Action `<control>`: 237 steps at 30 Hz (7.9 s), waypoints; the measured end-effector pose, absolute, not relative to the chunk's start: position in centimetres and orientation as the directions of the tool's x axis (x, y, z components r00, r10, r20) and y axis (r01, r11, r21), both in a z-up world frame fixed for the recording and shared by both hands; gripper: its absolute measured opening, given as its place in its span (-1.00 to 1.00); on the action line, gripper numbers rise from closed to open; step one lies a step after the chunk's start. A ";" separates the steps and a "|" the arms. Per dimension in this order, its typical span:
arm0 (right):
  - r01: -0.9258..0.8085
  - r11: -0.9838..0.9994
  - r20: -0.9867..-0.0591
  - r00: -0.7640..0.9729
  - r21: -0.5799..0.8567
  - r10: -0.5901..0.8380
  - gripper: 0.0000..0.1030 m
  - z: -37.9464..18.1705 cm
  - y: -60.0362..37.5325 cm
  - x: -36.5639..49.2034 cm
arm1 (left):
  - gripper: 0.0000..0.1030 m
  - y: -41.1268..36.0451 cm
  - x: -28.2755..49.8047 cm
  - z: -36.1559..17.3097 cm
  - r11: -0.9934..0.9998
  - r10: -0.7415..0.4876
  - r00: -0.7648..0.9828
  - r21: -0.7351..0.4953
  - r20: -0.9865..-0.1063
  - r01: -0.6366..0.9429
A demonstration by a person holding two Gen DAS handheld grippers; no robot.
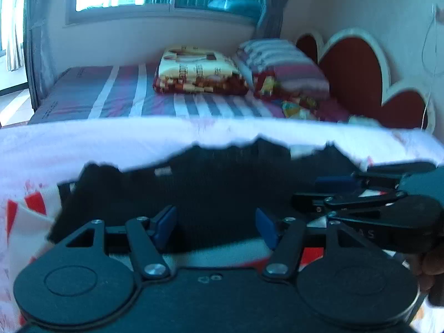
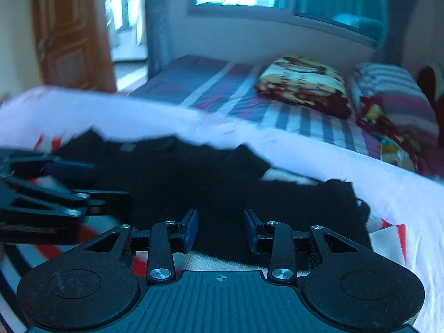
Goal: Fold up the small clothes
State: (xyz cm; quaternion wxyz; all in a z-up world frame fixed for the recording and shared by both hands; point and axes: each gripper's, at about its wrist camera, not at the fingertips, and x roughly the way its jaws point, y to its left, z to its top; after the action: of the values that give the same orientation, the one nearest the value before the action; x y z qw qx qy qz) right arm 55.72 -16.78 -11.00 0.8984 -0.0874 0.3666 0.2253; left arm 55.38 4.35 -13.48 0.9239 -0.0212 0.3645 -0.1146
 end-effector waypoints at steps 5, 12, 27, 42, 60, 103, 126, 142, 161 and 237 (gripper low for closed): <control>-0.245 0.969 -0.705 0.693 -0.038 0.148 -0.31 -11.2 -25.3 55.9 | 0.22 9.9 51.9 -14.9 0.983 -0.168 0.753 -0.055 -0.636 0.174; -0.313 0.948 -0.649 0.711 0.050 0.269 -0.31 -7.7 -24.8 51.1 | 0.26 6.4 49.5 -12.5 0.983 -0.154 0.799 -0.011 -0.582 0.181; -0.259 0.964 -0.735 0.642 0.062 0.219 -0.31 -9.9 -26.6 45.6 | 0.38 9.2 43.0 -14.4 0.993 -0.119 0.760 -0.077 -0.639 0.091; -0.362 0.932 -0.730 0.642 -0.017 0.236 -0.31 -9.7 -20.0 38.5 | 0.33 2.8 38.0 -14.2 0.993 -0.109 0.754 -0.031 -0.648 0.117; -0.129 0.979 -0.758 0.619 0.158 0.204 -0.73 -9.2 -32.8 39.8 | 0.32 10.2 36.5 -13.6 0.995 -0.012 0.730 -0.079 -0.683 -0.057; -0.301 0.937 -0.633 0.693 0.179 0.344 -0.73 -2.1 -30.4 33.0 | 0.23 12.4 31.8 -13.1 0.839 -0.133 0.712 -0.461 -0.689 -0.290; -0.352 0.899 -0.670 0.604 0.262 0.432 -0.73 -6.8 -17.6 46.5 | -0.74 16.9 39.4 -18.1 0.424 -0.170 0.919 -0.868 -0.356 -0.258; -0.411 0.904 -0.710 0.601 0.119 0.366 -1.00 -9.5 -14.7 48.1 | -0.74 17.6 39.7 -20.5 0.440 -0.214 0.888 -0.852 -0.406 -0.283; -0.414 0.858 -0.662 0.556 0.303 0.502 -1.00 -11.7 -17.7 48.9 | -0.75 12.9 40.4 -11.1 0.649 -0.215 0.909 -0.748 -0.356 -0.139; -0.210 0.834 -0.583 0.629 0.510 0.515 -0.82 -10.6 -39.6 58.8 | 0.16 0.1 54.5 -13.6 0.894 -0.353 0.654 -0.447 -0.669 0.025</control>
State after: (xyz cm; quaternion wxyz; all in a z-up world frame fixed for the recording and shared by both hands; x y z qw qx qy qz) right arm 58.81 -39.65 -10.58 0.8797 0.2015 0.3783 0.2060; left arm 54.52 0.12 -13.58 0.8862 -0.2040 0.4021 -0.1066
